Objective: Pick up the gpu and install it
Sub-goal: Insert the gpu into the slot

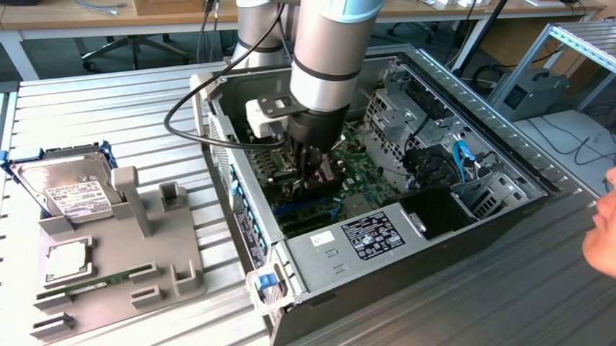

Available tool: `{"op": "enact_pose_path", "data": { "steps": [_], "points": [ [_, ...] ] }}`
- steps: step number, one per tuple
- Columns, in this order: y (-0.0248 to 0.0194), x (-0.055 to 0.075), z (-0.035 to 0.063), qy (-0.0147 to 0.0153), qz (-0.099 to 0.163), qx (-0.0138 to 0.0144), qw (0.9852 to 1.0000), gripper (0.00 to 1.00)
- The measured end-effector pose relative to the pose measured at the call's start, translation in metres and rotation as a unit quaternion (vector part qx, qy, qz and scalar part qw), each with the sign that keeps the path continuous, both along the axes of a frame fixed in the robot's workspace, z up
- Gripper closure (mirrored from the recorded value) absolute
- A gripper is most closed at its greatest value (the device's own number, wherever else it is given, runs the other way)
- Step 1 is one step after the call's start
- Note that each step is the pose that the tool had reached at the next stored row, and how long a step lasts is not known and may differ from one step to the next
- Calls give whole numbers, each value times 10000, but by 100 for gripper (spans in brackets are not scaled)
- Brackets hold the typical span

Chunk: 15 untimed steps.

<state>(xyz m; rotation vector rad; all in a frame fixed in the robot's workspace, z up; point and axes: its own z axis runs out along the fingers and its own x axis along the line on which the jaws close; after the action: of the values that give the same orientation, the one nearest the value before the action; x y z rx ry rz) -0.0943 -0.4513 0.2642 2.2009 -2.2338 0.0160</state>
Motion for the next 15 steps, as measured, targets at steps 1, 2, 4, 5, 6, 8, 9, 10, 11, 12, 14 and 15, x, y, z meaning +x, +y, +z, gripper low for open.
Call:
{"op": "enact_pose_path", "data": {
  "steps": [1,2,4,5,6,8,9,10,11,12,14,15],
  "points": [
    [0,-6,-4,0,0,1,10000,74],
    [1,-8,-11,-1,6,5,10000,74],
    [2,-8,-14,0,25,6,10000,74],
    [2,-9,-15,0,31,10,10000,74],
    [2,-9,-18,0,33,12,10000,74],
    [2,-9,-31,-1,34,13,10000,74],
    [2,-9,-39,0,34,11,10000,74],
    [2,-9,-50,0,34,12,10000,74],
    [2,-9,-59,0,34,11,10000,74],
    [1,-10,-64,1,34,10,10000,74],
    [1,-10,-72,1,34,10,10000,74],
    [2,-9,-78,1,34,10,10000,74]
  ]
}}
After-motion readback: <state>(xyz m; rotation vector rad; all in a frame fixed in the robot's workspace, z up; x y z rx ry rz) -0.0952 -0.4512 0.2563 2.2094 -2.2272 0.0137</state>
